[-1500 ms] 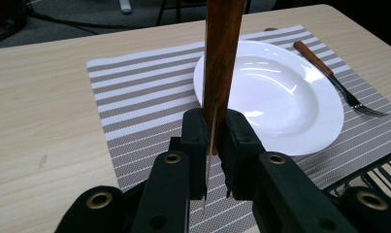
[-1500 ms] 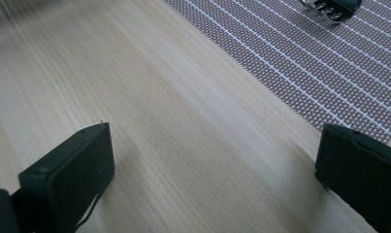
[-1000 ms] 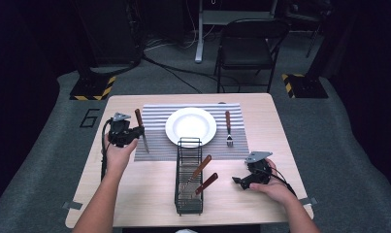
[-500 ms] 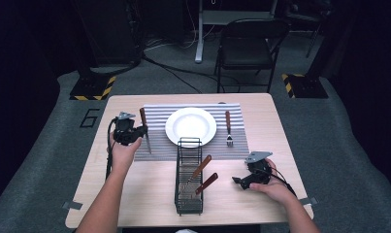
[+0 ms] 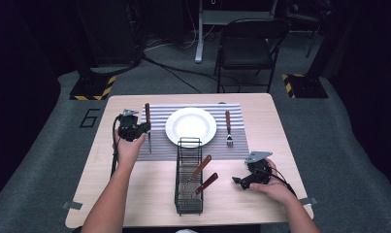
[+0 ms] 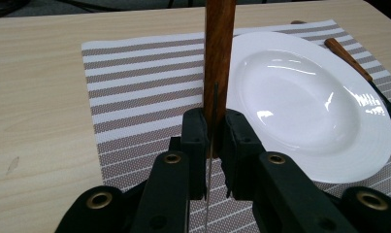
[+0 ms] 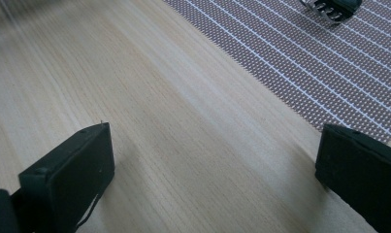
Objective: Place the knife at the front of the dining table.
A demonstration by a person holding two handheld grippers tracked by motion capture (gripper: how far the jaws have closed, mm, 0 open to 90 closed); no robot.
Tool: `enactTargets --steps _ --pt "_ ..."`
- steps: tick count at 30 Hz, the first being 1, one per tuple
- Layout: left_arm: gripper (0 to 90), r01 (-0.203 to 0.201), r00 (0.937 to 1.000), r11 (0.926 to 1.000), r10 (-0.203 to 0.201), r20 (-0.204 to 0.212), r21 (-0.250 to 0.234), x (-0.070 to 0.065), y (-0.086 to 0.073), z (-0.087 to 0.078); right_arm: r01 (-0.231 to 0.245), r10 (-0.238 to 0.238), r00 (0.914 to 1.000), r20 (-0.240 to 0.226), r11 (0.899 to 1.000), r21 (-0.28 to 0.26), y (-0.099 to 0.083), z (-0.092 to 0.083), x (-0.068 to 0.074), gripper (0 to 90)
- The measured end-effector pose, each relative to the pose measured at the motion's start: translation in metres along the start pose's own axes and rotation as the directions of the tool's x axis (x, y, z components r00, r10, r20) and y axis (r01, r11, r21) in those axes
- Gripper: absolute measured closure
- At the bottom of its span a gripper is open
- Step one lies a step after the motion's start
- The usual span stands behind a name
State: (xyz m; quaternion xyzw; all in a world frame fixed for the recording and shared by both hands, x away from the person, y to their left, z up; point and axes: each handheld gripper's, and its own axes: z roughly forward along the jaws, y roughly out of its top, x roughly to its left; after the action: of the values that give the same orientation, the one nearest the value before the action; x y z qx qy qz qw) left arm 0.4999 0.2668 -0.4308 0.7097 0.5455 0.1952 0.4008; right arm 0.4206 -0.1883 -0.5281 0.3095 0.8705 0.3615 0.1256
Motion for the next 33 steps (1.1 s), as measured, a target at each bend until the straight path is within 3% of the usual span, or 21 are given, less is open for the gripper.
enactTargets --steps 10,24,33 --pt "80.8 0.021 0.9998 0.9997 -0.021 0.001 0.01 0.004 0.003 0.011 0.0 0.0 1.0 0.0 1.0 0.0 0.0 0.0 0.0 0.0" --pt "80.7 0.093 0.9957 0.9957 -0.093 0.006 -0.001 0.013 0.003 0.028 0.001 -0.001 1.0 0.0 1.0 0.0 0.0 0.0 0.0 0.0" --pt "80.7 0.101 0.9949 0.9948 -0.101 -0.002 0.011 0.013 0.005 0.04 0.006 -0.006 1.0 -0.002 1.0 0.0 0.0 0.0 -0.001 0.0"
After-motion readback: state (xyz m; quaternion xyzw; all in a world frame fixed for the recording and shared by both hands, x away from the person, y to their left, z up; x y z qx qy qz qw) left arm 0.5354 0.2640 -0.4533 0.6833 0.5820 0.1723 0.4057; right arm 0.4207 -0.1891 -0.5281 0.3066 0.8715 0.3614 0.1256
